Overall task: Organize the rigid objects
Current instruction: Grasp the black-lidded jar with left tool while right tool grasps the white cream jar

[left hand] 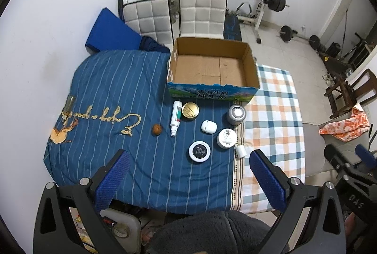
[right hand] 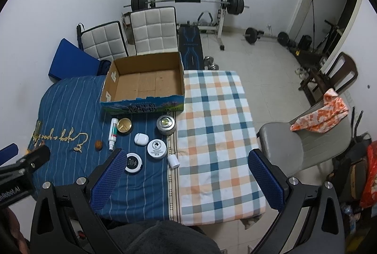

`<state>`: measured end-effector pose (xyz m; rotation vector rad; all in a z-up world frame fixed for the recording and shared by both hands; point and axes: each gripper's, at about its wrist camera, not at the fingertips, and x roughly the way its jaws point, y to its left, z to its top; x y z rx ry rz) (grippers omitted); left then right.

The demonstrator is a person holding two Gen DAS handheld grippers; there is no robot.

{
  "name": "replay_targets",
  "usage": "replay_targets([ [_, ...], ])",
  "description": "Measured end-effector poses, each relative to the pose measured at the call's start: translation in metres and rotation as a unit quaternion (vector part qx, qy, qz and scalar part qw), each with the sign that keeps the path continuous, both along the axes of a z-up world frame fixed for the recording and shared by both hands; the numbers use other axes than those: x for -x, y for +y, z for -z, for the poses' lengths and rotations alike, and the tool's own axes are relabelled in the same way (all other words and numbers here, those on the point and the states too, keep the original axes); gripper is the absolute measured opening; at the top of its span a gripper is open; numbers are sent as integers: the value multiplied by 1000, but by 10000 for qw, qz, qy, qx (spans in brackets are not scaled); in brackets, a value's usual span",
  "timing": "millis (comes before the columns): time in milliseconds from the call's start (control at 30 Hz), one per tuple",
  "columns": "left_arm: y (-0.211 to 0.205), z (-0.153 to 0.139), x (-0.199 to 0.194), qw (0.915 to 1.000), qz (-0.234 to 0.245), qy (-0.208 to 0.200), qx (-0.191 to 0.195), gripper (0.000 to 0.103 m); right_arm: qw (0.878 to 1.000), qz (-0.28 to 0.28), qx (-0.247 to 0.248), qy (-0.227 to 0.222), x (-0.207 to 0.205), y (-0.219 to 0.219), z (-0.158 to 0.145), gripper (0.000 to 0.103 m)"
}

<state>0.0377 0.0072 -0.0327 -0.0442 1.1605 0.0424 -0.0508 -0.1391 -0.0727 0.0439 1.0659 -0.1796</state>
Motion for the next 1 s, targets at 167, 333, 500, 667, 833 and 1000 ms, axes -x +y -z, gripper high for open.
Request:
replay_targets([
  [167,-3,63,-39,9988,28,494,-43,103,9960,-73,-287,838,-55,-17,82,103],
  [333,-3,176,-80,9913,-85,1286,-247,103,9851,-408,-539,1583,-106,-16,190,103],
  [500,-7,292,-102,9733,-222,2284,-41,103,9706,-565,-777,2206,-141,-6,284,103],
  [667,-16,367,-100,9567,-194,2903,70,102,9611,-490,-846,2585,-149,-5,336,103],
  [833,-21,401,-100,9557,-256,2931,135,74,9552,-451,-1210,2664,-152,-5,352,103],
  [1000,1,398,-90,9614,-617,2676,-162,74,9462,-472,-1565,2793,-167,6,365,103],
])
